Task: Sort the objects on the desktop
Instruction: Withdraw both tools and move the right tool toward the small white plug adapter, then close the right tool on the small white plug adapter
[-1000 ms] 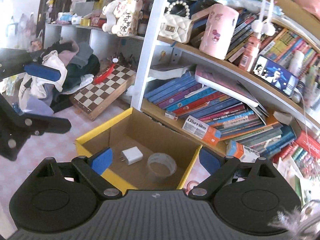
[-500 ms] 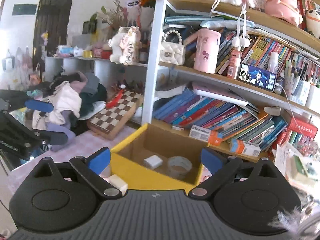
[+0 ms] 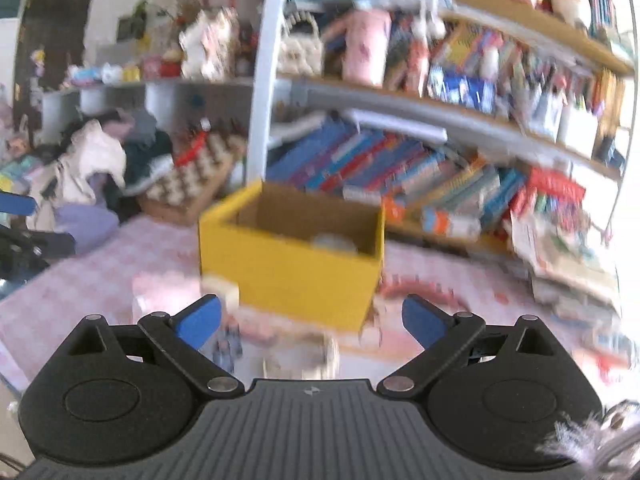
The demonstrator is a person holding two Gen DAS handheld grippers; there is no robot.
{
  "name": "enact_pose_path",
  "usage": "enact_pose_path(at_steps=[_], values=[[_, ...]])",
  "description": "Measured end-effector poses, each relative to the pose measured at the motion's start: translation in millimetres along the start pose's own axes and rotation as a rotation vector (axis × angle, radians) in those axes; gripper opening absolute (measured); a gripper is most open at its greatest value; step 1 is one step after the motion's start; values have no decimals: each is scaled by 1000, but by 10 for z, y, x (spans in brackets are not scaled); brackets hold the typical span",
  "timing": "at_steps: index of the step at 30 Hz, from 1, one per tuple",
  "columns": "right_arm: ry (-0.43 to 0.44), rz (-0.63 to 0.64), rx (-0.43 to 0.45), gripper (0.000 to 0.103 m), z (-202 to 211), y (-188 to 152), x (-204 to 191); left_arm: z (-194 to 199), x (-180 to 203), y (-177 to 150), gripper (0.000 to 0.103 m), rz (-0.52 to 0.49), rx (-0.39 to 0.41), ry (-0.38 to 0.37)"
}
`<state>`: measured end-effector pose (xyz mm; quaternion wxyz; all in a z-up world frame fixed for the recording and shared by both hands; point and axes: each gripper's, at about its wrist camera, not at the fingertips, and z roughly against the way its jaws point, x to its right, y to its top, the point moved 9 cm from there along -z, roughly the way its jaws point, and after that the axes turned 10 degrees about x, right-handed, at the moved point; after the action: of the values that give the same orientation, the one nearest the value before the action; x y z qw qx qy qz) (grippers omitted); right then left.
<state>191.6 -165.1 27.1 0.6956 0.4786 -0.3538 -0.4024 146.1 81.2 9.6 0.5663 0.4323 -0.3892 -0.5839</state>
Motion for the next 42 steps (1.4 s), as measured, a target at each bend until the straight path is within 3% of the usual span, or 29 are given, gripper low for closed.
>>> enact_pose_path(at_steps=[10,18,26,32,38,42], values=[[-104,-149,-169,98,29,-676,-37,24,173,-516,97,16,-120,-23],[-51,-78,-216,98,-24,-787,-250,12,297,-638,97,-10,-150,-46],[-45,32,-162,98,-194,-608,-189,-25,395,-573,97,-43,-126,-72],[-35,-57,-206,98,-171,-753,-307,-67,400,-640,98,-13,-147,-69],[6,-37,-261,99,-179,-902,-428,-109,393,-860,97,-7,-217,-57],[13,-49,-296,99,-208,-973,-435,-110,410,-836,97,-27,-202,-65]])
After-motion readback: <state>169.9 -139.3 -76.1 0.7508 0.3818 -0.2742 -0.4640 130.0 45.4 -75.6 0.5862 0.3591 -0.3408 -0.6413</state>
